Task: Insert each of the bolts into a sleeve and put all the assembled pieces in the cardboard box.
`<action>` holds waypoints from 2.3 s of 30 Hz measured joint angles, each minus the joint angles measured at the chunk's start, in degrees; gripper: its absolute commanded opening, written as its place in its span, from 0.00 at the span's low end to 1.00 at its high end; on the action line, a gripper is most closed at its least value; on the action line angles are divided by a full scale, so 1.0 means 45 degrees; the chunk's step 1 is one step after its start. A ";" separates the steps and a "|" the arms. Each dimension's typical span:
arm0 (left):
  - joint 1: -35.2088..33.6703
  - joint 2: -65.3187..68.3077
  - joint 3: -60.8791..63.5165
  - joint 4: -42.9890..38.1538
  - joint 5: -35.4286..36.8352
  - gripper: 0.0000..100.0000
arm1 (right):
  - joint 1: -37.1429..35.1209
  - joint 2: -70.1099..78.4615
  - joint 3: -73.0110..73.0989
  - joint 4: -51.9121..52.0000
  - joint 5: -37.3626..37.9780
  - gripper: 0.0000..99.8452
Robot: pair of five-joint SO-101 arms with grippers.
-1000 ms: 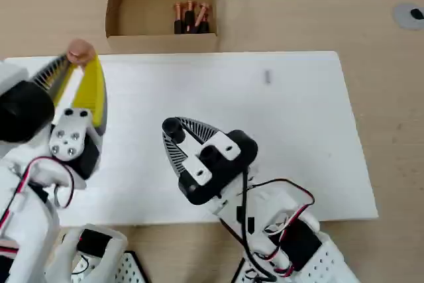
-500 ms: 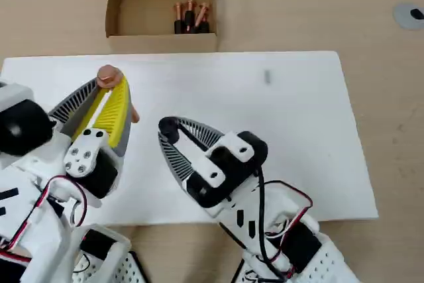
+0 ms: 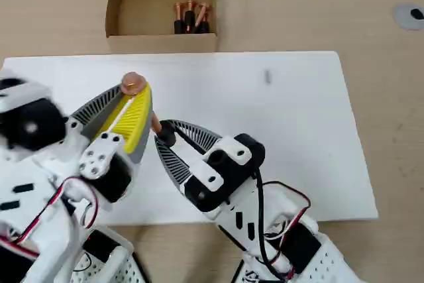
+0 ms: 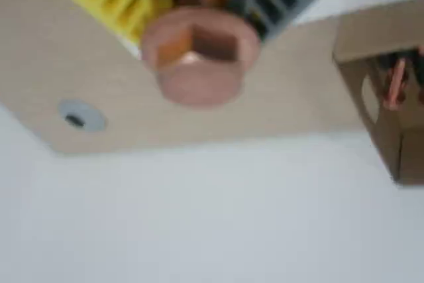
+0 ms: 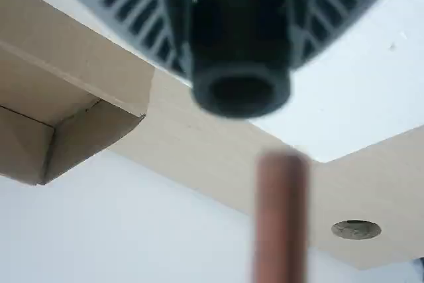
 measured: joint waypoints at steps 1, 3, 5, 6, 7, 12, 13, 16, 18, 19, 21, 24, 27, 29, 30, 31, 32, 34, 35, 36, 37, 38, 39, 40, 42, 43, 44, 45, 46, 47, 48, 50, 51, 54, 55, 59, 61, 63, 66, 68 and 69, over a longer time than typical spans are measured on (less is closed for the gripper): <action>0.0000 0.0020 0.0137 0.0000 0.0000 0.00 | 0.0000 0.0000 0.0000 0.0000 0.0000 0.01; 0.0000 0.0059 0.0254 0.0000 0.0000 0.00 | 0.0000 0.0000 0.0000 0.0000 0.0000 0.01; 0.0000 0.0000 0.0371 0.0000 0.0000 0.00 | 0.0000 0.0000 0.0000 0.0000 0.0000 0.01; 0.0000 0.0000 0.0371 0.0000 0.0000 0.00 | 0.0000 0.0000 0.0000 0.0000 0.0000 0.01; 0.0000 0.0000 0.0371 0.0000 0.0000 0.00 | 0.0000 0.0000 0.0000 0.0000 0.0000 0.01; 0.0000 0.0039 0.0391 0.0000 0.0000 0.00 | 0.0000 0.0000 0.0000 0.0000 0.0000 0.01; 0.0000 0.0039 0.0391 0.0000 0.0000 0.00 | 0.0000 0.0000 0.0000 0.0000 0.0000 0.01; 0.0000 0.0039 0.0547 -0.0254 0.0000 0.00 | 0.0000 0.0000 0.0000 0.0000 0.0000 0.01; 0.0000 -0.0039 0.1016 -0.0762 0.0000 0.00 | 0.0000 0.0000 0.0000 0.0000 0.0000 0.01; 0.0000 -0.0039 0.1270 -0.0996 0.0000 0.00 | 0.0000 0.0000 0.0000 0.0000 0.0000 0.01; 0.0000 0.0039 0.1680 -0.1348 0.0000 0.00 | 0.0000 0.0000 0.0020 0.0000 0.0000 0.01; 0.0000 0.0059 0.1875 -0.1504 0.0000 0.00 | 0.0020 0.0000 0.0020 0.0000 0.0000 0.01; 0.0000 -0.0020 0.1875 -0.1524 0.0000 0.00 | 0.0020 0.0000 0.0020 0.0000 0.0000 0.01; 0.0000 -0.0020 0.1875 -0.1524 -0.0059 0.00 | 0.0020 0.0000 0.0020 0.0000 0.0000 0.01; 0.0000 -0.0020 0.1875 -0.1524 -0.0176 0.00 | 0.0020 0.0000 0.0020 0.0000 0.0000 0.01; 0.0020 -0.0020 0.1875 -0.1524 -0.0274 0.00 | 0.0020 0.0000 0.0020 0.0000 0.0000 0.01; 0.0020 -0.0020 0.1875 -0.1524 -0.0313 0.00 | 0.0020 0.0000 0.0020 0.0000 0.0000 0.01; 0.0039 -0.0020 0.1875 -0.1485 -0.0332 0.00 | 0.0020 0.0000 0.0020 0.0000 0.0000 0.01; 0.0039 -0.0020 0.1875 -0.1328 -0.0352 0.00 | 0.0020 0.0000 0.0020 0.0000 0.0000 0.01; 0.0098 -0.0020 0.1875 -0.1074 -0.0352 0.00 | -0.0020 0.0000 0.0020 0.0000 0.0000 0.01; 0.0254 -0.0020 0.1836 -0.0840 -0.0430 0.00 | -0.0039 0.0000 0.0020 0.0000 0.0000 0.01; 0.0430 -0.0078 0.1739 -0.0547 -0.0449 0.00 | -0.0020 0.0000 0.0039 0.0000 0.0000 0.01; 0.0586 -0.0137 0.1641 -0.0332 -0.0449 0.00 | 0.0000 0.0000 0.0039 0.0000 0.0000 0.01; 0.0684 -0.0156 0.1504 -0.0098 -0.0469 0.00 | 0.0000 0.0000 0.0020 0.0000 0.0000 0.01; 0.0801 -0.0156 0.1309 0.0215 -0.0469 0.00 | 0.0000 0.0000 0.0020 0.0000 0.0000 0.01; 0.0801 -0.0156 0.1270 0.0293 -0.0469 0.01 | 0.0000 0.0000 0.0020 0.0000 0.0000 0.01; 0.0801 -0.0156 0.1270 0.0313 -0.0469 0.01 | 0.0000 0.0000 0.0020 0.0000 0.0000 0.01; 0.0801 -0.0156 0.1270 0.0332 -0.0469 0.01 | 0.0000 0.0000 0.0020 0.0000 0.0000 0.01; 0.0801 -0.0156 0.1250 0.0332 -0.0469 0.01 | 0.0000 0.0000 0.0020 0.0000 0.0000 0.01; 0.0801 -0.0156 0.1250 0.0352 -0.0469 0.01 | 0.0000 0.0000 0.0020 0.0000 0.0000 0.01; 0.0801 -0.0156 0.1250 0.0391 -0.0469 0.03 | 0.0000 0.0000 0.0020 0.0000 0.0000 0.01; 0.0801 -0.0156 0.1231 0.0488 -0.0469 0.06 | 0.0000 0.0000 0.0020 0.0000 0.0000 0.01; 0.0801 -0.0156 0.1133 0.0664 -0.0469 0.07 | 0.0000 0.0000 0.0020 0.0000 0.0000 0.01; 0.0977 -0.0078 0.0645 0.1582 -0.0430 0.08 | 0.0391 0.0000 -0.0137 0.0000 0.0000 0.01; 0.1055 -0.0020 0.0449 0.1797 -0.0410 0.08 | 0.0508 0.0000 -0.0195 0.0000 0.0000 0.01; 0.1094 -0.0137 -0.0234 0.2422 -0.0410 0.09 | 0.0899 0.0000 -0.0215 0.0000 0.0000 0.01; 0.1074 -0.0137 -0.0547 0.2774 -0.0410 0.12 | 0.0957 0.0039 -0.0176 0.0020 0.0000 0.01; 0.1074 -0.0137 -0.0762 0.3145 -0.0410 0.12 | 0.0977 0.0000 -0.0215 0.0000 0.0000 0.01; 0.1074 -0.0137 -0.1211 0.3673 -0.0410 0.12 | 0.0938 0.0000 -0.0195 0.0000 0.0020 0.01; 0.1074 -0.0137 -0.1543 0.3927 -0.0410 0.12 | 0.0957 0.0000 -0.0215 0.0000 0.0020 0.01; 0.1074 -0.0137 -0.1758 0.4044 -0.0410 0.12 | 0.0957 0.0000 -0.0215 0.0000 0.0020 0.01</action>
